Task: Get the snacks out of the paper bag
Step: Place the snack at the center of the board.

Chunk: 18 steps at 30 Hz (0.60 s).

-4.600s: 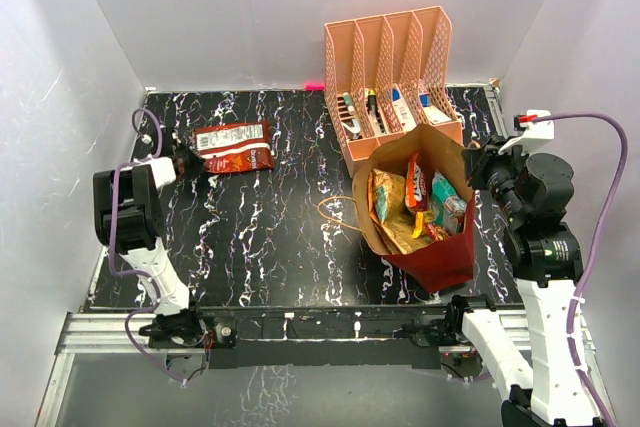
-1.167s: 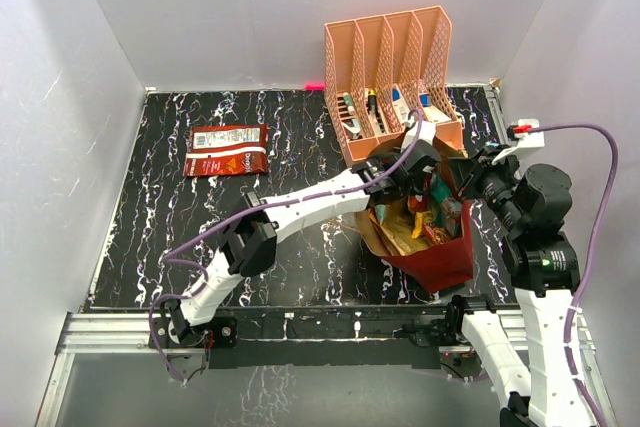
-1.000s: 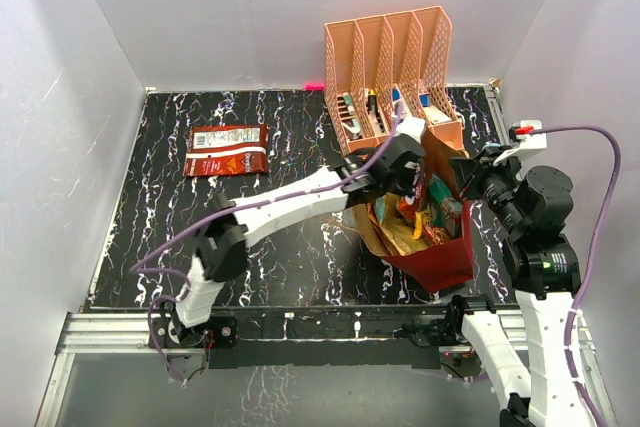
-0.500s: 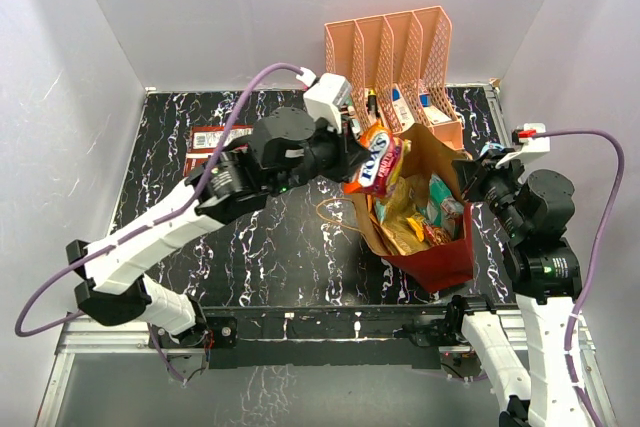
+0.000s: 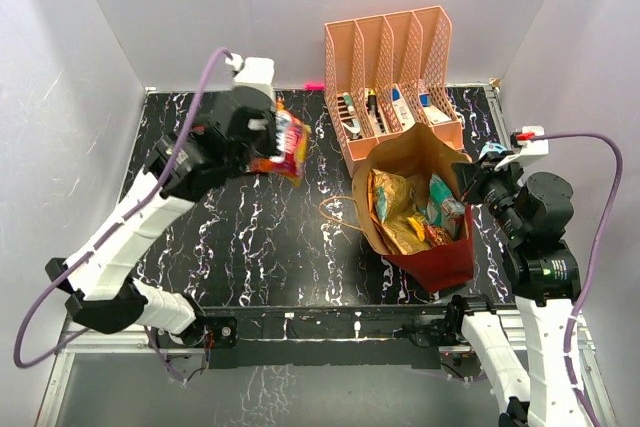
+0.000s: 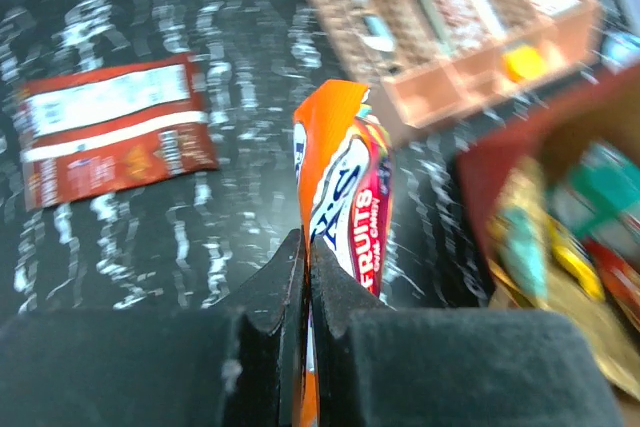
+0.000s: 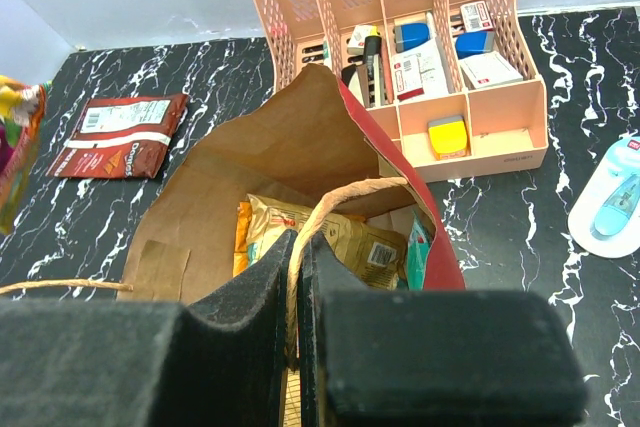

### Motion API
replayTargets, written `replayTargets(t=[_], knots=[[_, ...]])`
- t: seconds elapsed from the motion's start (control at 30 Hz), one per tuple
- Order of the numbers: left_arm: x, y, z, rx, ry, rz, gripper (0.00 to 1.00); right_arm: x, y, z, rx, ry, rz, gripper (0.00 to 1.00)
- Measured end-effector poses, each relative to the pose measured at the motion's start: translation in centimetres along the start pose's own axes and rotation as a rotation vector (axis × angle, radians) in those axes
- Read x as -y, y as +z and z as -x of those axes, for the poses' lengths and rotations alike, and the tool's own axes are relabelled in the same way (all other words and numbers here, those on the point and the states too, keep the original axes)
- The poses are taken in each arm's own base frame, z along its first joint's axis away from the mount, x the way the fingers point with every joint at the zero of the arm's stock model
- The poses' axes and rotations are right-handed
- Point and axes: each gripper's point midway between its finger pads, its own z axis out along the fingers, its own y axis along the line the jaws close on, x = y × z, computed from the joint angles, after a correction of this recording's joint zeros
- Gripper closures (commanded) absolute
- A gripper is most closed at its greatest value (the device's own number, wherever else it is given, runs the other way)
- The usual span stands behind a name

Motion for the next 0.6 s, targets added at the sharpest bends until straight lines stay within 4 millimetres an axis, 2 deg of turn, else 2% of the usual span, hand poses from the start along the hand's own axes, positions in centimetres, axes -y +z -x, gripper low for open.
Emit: replayTargets(t=[0.1,0.17,0.33,0.43,0.6], knots=[[-6.0,2.0,-0.1,-0.02,-0.065,0.153,1.0,0.0,-0.1,0.0,0.001,0.0,0.0,0.92],[-8.5,3.2,-0.7,-0.03,-0.087,0.221,1.0,0.0,-0.1,0.0,0.001,0.0,0.001,0.92],[-11.4,6.8,-2.9,-0.071,-0.148,0.268,1.0,0.0,0.2,-0.1,-0.016,0.003,0.004,0.92],[-15.6,10.0,-3.2,-0.076,-0.275,0.332,1.0,0.0,0.7,0.1,-0.03,0.0,0.001,0.92],[-21.4,15.3,-3.8,-0.04,-0.49,0.393,1.0,-0.1,0.5,0.4,-0.033,-0.007,0.0,0.92]])
